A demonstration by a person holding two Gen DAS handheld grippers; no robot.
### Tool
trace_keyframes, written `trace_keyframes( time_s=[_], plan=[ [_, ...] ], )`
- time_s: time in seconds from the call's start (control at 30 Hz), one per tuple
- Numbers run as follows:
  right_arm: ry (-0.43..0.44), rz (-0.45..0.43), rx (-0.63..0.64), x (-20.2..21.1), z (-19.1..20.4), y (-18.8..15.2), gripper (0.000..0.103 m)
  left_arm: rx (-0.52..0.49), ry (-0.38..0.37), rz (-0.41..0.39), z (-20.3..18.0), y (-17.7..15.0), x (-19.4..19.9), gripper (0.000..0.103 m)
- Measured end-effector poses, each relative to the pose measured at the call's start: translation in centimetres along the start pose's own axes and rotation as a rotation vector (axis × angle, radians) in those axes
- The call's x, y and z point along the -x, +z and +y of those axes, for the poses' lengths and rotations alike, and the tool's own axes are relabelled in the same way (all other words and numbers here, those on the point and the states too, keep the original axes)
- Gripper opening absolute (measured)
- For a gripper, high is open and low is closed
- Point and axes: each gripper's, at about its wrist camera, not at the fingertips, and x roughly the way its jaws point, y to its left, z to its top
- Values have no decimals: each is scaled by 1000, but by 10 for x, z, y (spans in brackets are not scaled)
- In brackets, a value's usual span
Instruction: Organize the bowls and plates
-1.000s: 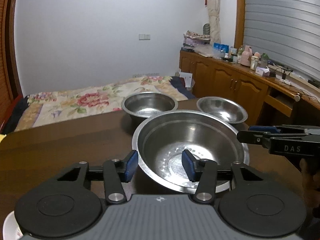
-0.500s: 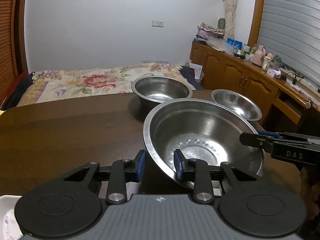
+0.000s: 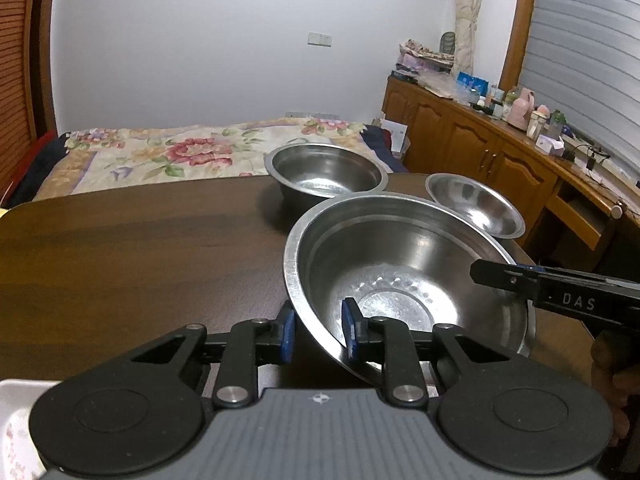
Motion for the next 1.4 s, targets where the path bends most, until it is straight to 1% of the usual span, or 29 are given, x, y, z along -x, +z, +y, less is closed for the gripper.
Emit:
trace_keyframes(
  time_s=[0.17, 0.33, 0.6, 0.8, 1.17, 1.4],
  plan=[
    [29, -10, -15, 10, 5, -1, 21, 1, -1, 2, 0, -5, 11, 25],
    [55, -32, -1, 25, 13, 0, 21, -6, -21, -15, 0, -10, 30, 25],
    [74, -33, 2, 34, 15, 0, 21, -18, -40, -35, 0, -15, 51, 26],
    [62, -12, 27, 36, 18, -8, 21, -36, -49, -38, -1, -23, 61, 26],
    [57, 13, 29, 45, 18, -25, 21, -30, -76, 4, -2, -46, 63, 26],
    [44, 26, 35, 50, 18, -31, 21, -33, -87, 8, -5, -50, 65, 26]
  ],
)
